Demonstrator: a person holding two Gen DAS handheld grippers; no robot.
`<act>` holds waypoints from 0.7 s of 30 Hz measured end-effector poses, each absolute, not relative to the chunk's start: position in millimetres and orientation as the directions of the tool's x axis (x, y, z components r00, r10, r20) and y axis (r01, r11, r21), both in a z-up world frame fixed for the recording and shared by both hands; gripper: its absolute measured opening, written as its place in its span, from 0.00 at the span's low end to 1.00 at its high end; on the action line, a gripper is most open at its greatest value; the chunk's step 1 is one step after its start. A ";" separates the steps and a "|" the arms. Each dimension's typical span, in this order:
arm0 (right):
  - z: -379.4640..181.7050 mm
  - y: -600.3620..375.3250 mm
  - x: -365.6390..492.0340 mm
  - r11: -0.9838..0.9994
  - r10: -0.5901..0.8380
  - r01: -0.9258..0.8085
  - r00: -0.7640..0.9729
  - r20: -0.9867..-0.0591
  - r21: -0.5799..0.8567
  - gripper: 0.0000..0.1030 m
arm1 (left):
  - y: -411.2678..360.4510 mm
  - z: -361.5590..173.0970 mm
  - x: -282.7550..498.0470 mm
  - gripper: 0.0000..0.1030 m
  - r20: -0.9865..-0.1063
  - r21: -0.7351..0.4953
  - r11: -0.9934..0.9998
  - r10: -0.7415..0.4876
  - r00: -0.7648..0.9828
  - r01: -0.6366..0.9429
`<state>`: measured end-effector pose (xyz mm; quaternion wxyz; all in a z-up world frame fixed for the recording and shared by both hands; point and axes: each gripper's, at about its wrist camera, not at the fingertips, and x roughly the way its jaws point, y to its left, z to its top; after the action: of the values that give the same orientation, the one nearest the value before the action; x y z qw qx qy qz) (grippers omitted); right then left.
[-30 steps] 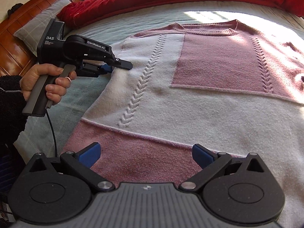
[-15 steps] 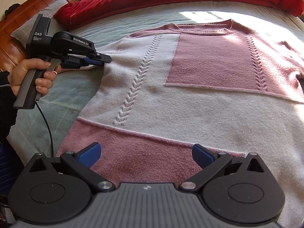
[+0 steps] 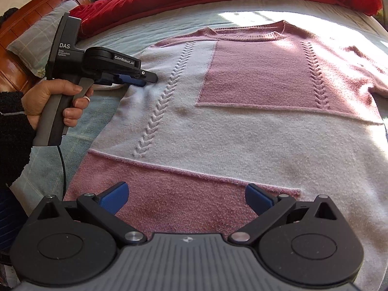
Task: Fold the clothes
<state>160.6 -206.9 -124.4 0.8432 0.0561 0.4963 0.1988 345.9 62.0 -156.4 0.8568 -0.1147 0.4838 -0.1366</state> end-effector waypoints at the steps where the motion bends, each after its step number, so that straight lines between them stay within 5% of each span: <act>1: -124.3 -209.5 160.6 0.914 0.393 -0.279 0.431 -0.813 0.294 1.00 | 66.9 -156.0 348.9 0.20 -0.797 -0.344 0.932 -0.353 0.490 0.112; 4: -126.5 -214.5 162.1 0.918 0.388 -0.259 0.434 -0.813 0.300 1.00 | 67.1 -141.9 346.6 0.21 -0.803 -0.327 0.938 -0.338 0.491 0.110; 8: -122.8 -215.0 157.8 0.914 0.401 -0.258 0.445 -0.801 0.314 1.00 | 50.7 -119.4 315.8 0.46 -0.781 -0.340 0.913 -0.408 0.473 0.225; 15: -103.7 -221.0 142.7 0.919 0.390 -0.257 0.488 -0.781 0.298 1.00 | 37.6 -152.7 270.7 0.48 -0.854 -0.221 0.949 -0.300 0.424 0.226; 21: -92.9 -243.0 132.7 0.935 0.353 -0.199 0.546 -0.760 0.292 1.00 | 30.7 -119.8 241.0 0.50 -0.870 -0.112 0.971 -0.198 0.451 0.210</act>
<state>132.7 -243.0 -92.9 0.8749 0.0860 0.4497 0.1577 241.0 30.7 -119.8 0.8519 0.0058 0.5099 -0.1197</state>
